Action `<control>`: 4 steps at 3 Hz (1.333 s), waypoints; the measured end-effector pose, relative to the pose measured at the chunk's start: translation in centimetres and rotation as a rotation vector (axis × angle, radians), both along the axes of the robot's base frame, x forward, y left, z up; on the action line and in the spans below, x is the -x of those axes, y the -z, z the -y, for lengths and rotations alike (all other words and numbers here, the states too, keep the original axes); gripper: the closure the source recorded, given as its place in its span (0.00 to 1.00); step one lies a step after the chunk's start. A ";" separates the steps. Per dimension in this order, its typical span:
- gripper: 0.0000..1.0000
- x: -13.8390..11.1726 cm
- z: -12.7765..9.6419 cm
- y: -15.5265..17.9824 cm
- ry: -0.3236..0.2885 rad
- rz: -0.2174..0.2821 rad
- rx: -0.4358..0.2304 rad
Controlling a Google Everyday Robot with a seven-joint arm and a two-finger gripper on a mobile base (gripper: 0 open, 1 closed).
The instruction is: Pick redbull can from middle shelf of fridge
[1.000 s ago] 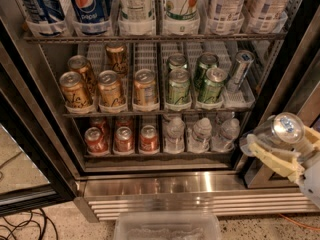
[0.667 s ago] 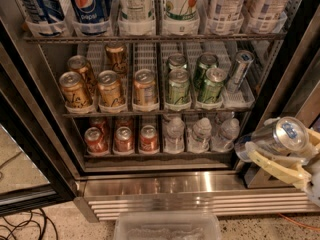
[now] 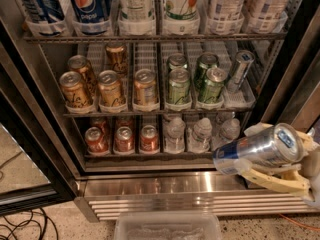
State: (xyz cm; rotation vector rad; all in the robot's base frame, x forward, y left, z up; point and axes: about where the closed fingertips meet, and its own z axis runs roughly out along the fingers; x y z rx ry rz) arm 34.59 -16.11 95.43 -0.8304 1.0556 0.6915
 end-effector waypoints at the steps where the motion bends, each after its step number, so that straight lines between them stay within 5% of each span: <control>1: 1.00 1.1 -1.6 -0.9 -0.142 0.000 -0.033; 2: 1.00 1.8 -2.7 -1.7 -0.234 0.010 -0.041; 4: 1.00 1.5 -4.7 -3.5 -0.324 -0.004 0.027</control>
Offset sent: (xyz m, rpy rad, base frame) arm -0.0274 0.0340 0.0249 0.0577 -0.0206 0.3367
